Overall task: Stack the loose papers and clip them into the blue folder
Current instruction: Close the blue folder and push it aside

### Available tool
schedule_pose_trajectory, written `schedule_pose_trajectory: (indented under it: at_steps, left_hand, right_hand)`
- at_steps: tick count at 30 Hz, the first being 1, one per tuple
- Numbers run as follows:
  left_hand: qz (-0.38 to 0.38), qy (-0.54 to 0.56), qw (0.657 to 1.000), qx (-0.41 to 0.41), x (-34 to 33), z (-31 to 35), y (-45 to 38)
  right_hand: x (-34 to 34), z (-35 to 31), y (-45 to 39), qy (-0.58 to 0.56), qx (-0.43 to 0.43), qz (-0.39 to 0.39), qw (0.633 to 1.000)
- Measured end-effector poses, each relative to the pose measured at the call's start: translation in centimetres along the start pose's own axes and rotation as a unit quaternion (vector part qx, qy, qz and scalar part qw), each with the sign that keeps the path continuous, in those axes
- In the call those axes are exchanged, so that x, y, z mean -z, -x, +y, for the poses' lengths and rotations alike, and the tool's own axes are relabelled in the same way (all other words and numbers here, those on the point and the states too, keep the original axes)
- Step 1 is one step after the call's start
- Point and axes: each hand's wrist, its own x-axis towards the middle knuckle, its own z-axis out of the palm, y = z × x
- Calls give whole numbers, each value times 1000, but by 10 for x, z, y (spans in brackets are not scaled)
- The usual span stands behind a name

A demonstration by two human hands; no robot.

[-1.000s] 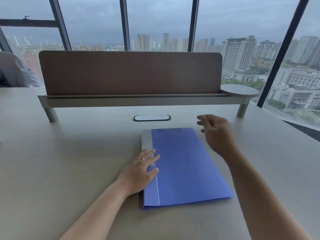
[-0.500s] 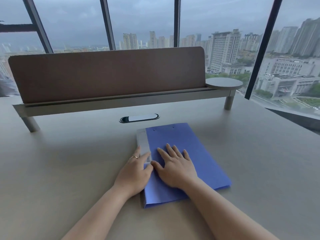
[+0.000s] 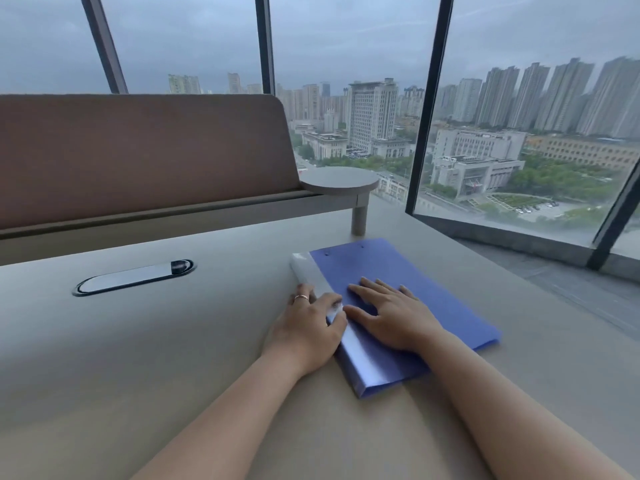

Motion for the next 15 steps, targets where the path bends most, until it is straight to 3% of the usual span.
schedule_pose_trajectory:
  at_steps: [7,15]
  left_hand:
    - [3,-39,999,1,-35,28,-77]
    - [-5,-23,1000,1,-42,27,-95]
  right_hand:
    - [17,60,-60,-6,-4,13,1000]
    - [15,71,-81,-8,11,14,1000]
